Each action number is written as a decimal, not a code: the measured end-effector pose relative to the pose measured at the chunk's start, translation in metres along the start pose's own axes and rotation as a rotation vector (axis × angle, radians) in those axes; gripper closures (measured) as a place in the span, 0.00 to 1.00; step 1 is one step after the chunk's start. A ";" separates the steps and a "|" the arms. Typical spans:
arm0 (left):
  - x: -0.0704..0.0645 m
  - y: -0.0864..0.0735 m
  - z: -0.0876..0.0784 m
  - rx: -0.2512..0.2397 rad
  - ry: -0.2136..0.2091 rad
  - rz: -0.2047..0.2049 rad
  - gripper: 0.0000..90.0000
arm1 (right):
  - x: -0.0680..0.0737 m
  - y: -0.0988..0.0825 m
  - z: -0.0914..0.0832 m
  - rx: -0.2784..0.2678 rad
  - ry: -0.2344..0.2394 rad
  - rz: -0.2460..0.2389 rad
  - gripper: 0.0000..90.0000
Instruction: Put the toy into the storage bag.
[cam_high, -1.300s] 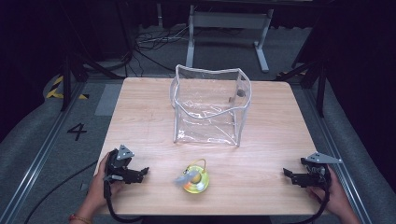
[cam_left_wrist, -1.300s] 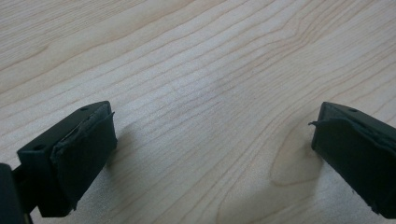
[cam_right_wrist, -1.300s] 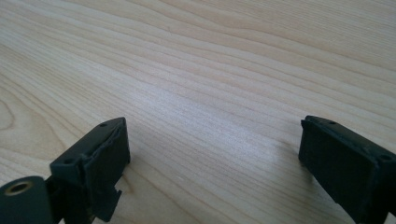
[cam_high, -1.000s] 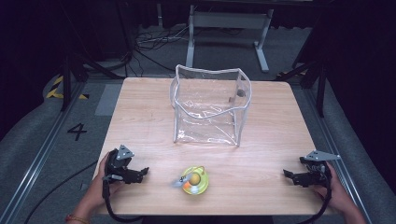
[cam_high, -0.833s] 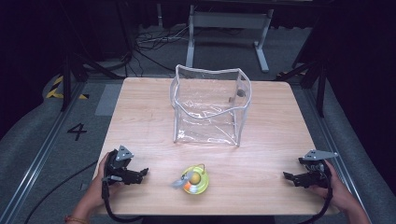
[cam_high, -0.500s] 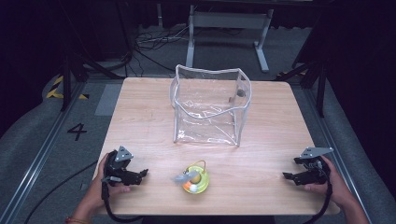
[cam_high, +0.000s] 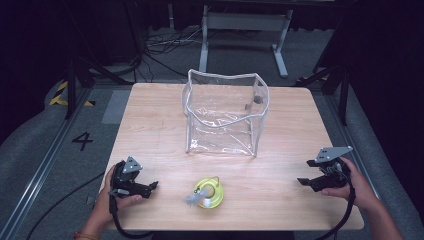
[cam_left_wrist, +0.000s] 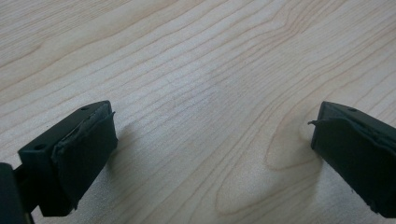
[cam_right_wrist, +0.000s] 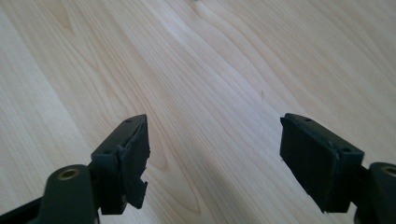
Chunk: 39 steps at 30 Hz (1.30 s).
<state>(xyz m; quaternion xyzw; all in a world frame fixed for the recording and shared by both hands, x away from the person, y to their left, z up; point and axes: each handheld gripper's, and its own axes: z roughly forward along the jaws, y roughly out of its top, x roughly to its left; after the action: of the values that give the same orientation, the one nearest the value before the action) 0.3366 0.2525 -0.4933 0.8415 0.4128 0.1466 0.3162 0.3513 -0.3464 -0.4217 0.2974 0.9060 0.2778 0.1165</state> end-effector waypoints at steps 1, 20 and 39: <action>0.000 0.000 0.000 0.000 0.000 0.001 0.01 | 0.002 0.006 -0.001 0.002 0.000 -0.017 0.27; 0.000 -0.001 0.000 -0.001 0.008 -0.005 0.01 | 0.045 0.103 0.003 0.047 0.065 -0.235 0.32; -0.001 -0.001 0.000 0.001 0.004 -0.008 0.01 | 0.102 0.168 0.013 0.114 0.124 -0.440 0.34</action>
<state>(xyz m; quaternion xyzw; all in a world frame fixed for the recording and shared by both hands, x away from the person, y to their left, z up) 0.3356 0.2526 -0.4935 0.8397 0.4169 0.1467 0.3156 0.3545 -0.1668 -0.3412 0.0811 0.9687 0.2118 0.1012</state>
